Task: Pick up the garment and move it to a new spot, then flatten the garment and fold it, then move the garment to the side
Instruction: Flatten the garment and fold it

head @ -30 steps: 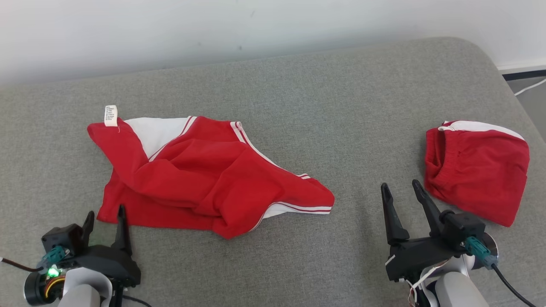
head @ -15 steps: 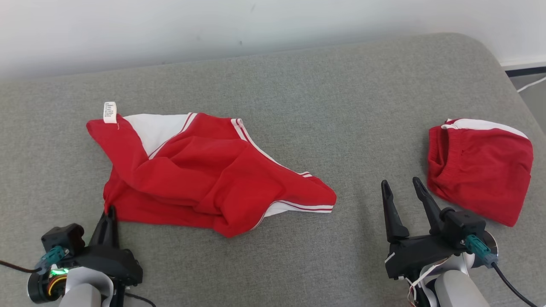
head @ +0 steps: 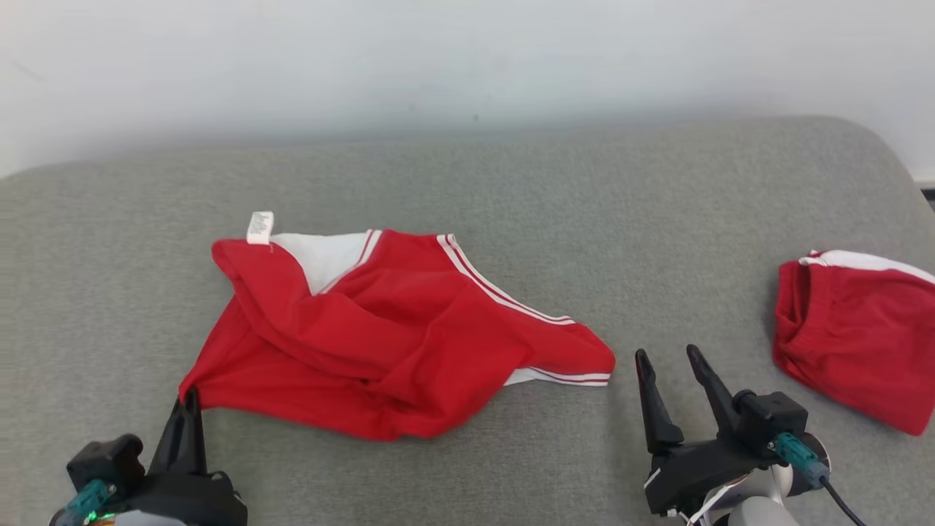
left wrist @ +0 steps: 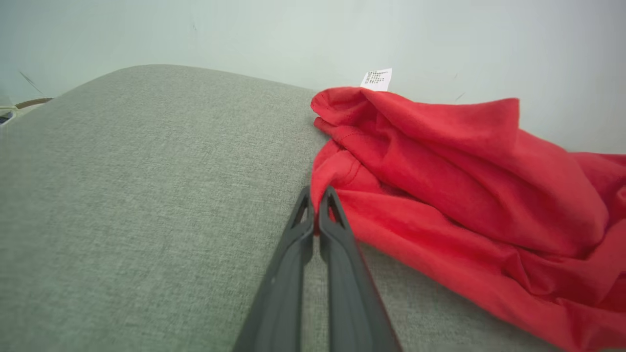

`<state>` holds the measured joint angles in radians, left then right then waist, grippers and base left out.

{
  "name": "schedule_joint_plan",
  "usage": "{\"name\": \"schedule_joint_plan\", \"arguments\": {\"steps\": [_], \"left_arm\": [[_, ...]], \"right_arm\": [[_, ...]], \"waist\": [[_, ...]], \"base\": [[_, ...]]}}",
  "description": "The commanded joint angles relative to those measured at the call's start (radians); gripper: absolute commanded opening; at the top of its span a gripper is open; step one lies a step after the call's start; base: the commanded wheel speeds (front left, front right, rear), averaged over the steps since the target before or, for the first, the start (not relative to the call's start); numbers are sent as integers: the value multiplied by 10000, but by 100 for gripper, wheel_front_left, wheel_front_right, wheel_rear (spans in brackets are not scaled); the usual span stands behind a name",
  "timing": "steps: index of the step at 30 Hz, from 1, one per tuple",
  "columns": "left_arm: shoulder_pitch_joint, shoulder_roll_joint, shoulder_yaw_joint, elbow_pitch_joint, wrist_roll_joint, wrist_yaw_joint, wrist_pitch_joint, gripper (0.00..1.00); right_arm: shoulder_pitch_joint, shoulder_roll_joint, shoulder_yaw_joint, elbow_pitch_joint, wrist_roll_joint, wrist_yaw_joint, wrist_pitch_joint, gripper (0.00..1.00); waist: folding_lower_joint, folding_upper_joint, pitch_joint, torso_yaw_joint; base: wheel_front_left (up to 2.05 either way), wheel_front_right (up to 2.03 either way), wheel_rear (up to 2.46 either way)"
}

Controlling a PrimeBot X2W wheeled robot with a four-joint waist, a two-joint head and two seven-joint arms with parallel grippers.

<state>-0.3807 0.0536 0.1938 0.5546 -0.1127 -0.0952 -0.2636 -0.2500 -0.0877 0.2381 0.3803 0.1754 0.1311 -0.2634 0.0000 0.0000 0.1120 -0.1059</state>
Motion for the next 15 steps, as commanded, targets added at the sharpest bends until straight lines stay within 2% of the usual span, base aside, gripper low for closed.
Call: {"name": "schedule_joint_plan", "arguments": {"steps": [1, 15], "left_arm": [[401, -6, 39, -243, -10, 73, -11, 0], [1479, -24, 5, -633, -555, 534, -11, 0]], "right_arm": [[195, 36, 85, 88, 87, -6, -12, 100], [338, -121, 402, 636, 320, -6, -12, 100]], "waist": [[0, 0, -476, 450], [0, 0, -890, 848]], "base": [[0, 0, 0], [0, 0, 0]]}}
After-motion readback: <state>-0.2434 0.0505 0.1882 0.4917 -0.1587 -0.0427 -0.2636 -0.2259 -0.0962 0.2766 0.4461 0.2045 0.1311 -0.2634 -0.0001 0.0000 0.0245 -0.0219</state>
